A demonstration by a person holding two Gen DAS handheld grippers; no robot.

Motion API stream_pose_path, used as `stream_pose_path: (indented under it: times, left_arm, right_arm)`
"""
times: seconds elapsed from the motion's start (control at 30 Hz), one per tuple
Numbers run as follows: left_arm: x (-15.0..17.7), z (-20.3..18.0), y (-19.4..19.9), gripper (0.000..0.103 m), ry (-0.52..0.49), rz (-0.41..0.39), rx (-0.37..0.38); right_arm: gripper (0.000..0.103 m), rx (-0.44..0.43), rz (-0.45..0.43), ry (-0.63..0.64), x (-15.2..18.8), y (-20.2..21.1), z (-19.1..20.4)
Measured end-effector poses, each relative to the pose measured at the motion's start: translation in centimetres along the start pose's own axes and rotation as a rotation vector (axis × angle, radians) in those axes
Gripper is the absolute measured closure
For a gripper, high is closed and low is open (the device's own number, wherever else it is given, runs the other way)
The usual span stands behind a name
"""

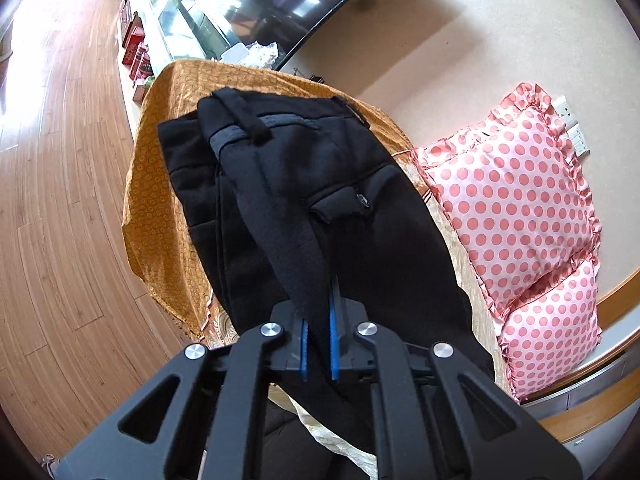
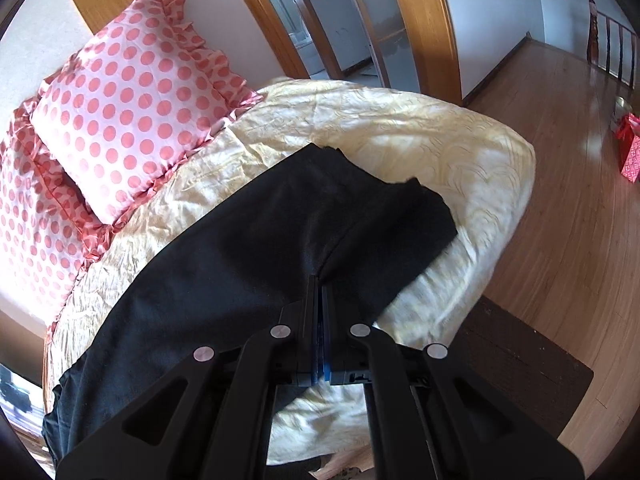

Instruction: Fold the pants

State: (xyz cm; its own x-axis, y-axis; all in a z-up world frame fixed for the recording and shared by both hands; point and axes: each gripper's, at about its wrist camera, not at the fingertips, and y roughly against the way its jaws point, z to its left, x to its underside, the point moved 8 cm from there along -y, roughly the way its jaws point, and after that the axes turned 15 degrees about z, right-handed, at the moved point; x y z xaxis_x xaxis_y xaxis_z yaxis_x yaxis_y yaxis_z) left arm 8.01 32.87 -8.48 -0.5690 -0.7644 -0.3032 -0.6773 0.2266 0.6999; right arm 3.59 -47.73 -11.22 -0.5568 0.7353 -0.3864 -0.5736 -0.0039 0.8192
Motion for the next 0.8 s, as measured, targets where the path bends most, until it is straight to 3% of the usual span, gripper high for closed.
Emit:
stream_pose_path:
  times: [0.17,0.33,0.43,0.53,0.6,0.63,0.7,0.8]
  left_arm:
    - [-0.5,-1.4,1.0,0.096,-0.057,-0.036,-0.03]
    - [0.3,0.7,0.2,0.094,-0.011,0.002,-0.045]
    - [0.7,0.8,0.2,0.09,-0.015,-0.008,-0.061]
    - [0.5,0.4,0.5,0.086,-0.035,-0.023,-0.072]
    - [0.5,0.6,0.5,0.08,-0.022,-0.022,-0.072]
    - [0.4,0.8,0.5,0.073,-0.01,-0.023,-0.071]
    - [0.2,1.3,0.5,0.067,0.014,-0.027,-0.069]
    - [-0.3,1.6,0.6,0.067,0.032,-0.037,-0.07]
  right_arm:
    - [0.102,-0.016,-0.044,0.003,-0.1,1.5,-0.2]
    - [0.102,0.038,0.038,-0.036,1.2,-1.0,-2.2]
    - [0.1,0.041,0.044,-0.034,1.3,-1.0,-2.4]
    - [0.091,0.037,0.05,-0.04,1.2,-0.4,-2.5]
    - [0.068,0.041,0.02,-0.077,1.0,0.6,-3.4]
    - [0.063,0.037,0.001,-0.098,0.9,1.0,-3.8]
    - [0.06,0.034,-0.048,-0.141,0.5,2.1,-4.7]
    - [0.06,0.018,-0.116,-0.164,-0.3,3.2,-5.3]
